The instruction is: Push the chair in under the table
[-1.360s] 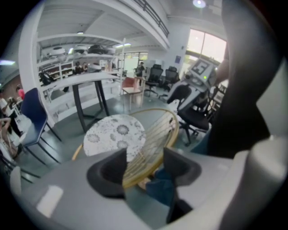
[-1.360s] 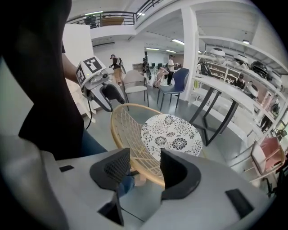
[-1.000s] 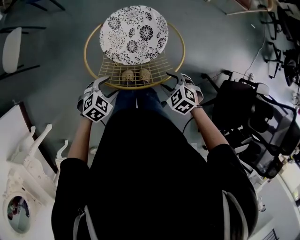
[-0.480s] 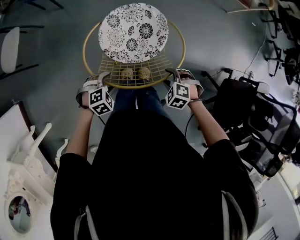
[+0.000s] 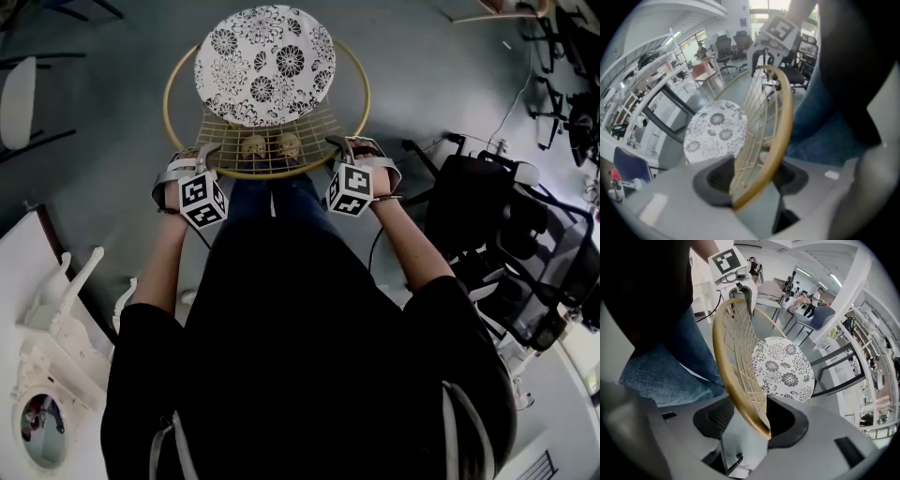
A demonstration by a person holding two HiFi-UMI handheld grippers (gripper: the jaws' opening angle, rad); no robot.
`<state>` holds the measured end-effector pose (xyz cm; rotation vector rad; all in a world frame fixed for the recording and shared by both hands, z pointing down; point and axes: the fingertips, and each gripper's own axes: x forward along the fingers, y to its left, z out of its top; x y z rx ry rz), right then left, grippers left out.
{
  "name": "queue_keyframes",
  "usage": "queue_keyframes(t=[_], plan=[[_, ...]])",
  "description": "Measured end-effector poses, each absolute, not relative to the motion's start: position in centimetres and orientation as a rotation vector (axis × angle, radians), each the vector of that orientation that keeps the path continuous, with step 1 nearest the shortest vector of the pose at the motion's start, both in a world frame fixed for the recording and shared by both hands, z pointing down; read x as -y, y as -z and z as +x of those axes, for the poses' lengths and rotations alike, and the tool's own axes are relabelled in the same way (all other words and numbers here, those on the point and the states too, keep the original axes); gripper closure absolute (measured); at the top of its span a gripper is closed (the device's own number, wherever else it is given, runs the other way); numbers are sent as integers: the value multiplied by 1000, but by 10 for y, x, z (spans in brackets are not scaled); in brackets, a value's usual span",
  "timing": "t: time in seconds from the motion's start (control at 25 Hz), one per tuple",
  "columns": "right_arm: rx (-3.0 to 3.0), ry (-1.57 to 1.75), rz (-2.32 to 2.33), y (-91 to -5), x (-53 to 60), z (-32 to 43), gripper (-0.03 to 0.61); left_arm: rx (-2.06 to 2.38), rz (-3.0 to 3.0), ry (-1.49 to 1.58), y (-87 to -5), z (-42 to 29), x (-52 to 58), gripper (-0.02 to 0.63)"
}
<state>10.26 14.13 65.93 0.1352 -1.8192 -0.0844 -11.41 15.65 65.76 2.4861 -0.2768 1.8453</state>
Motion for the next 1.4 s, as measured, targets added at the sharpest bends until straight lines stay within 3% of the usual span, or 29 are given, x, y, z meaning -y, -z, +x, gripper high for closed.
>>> queue_keyframes(t=[0.96, 1.08, 1.4], plan=[[1782, 120, 165, -662, -138, 105, 382, 266, 2488, -1956, -666, -125, -153, 389], [1762, 148, 177, -663, -133, 106, 442, 246, 2493, -1985, -669, -126, -152, 421], [1710, 202, 163, -666, -134, 107, 477, 195, 2521, -2043, -674, -128, -152, 451]])
